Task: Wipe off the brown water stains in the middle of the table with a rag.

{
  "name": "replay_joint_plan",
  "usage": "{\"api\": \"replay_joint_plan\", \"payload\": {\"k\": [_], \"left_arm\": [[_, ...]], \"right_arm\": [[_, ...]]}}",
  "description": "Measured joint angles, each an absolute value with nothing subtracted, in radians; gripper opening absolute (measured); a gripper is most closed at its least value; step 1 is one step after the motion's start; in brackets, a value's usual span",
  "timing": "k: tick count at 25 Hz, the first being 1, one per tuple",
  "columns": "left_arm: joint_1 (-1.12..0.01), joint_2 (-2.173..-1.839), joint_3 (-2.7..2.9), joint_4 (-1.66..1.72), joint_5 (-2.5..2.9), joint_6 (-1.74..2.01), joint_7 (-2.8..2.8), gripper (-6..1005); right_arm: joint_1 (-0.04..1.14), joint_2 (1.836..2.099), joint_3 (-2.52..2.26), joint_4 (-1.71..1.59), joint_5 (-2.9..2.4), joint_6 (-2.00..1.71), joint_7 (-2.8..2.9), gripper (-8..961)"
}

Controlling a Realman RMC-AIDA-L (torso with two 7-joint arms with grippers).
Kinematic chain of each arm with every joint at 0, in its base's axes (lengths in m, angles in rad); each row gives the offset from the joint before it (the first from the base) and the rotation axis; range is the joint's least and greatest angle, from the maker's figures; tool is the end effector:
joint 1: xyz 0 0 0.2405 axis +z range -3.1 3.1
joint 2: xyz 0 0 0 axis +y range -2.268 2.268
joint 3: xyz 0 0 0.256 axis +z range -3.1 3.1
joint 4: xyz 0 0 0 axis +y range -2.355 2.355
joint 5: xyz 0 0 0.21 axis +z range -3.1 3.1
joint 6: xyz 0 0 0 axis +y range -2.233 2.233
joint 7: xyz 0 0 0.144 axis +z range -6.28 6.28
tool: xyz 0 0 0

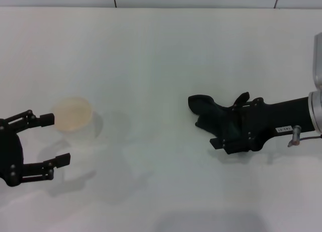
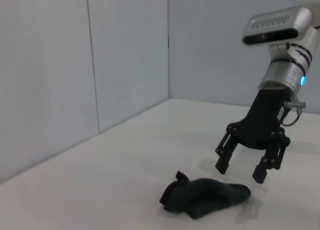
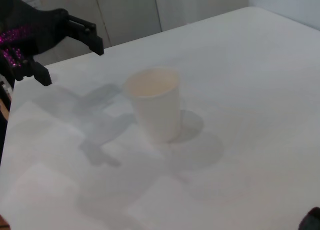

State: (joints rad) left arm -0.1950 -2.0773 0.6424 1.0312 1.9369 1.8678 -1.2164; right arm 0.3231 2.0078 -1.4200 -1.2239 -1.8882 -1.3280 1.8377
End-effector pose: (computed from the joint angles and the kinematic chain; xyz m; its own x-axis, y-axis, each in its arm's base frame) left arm -0.3047 0.2376 0.0697 0.8749 0.1361 0.4649 0.2962 -0.9097 -0.2910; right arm 0.2130 0.3168 -0.0101 0.9305 -0.3095 -0.1962 -0.3440 -0.9221 -0.1770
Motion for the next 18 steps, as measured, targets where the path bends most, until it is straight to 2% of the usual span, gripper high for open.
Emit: {"api": "replay_joint_plan", "payload": {"k": [18], "left_arm": [[-0.205, -2.077, 0.641, 1.031, 1.935, 1.862, -1.231, 893]], "right_arm": [[0.325, 2.008, -1.427, -1.229, -1.891, -1.328, 1.839, 710]]}}
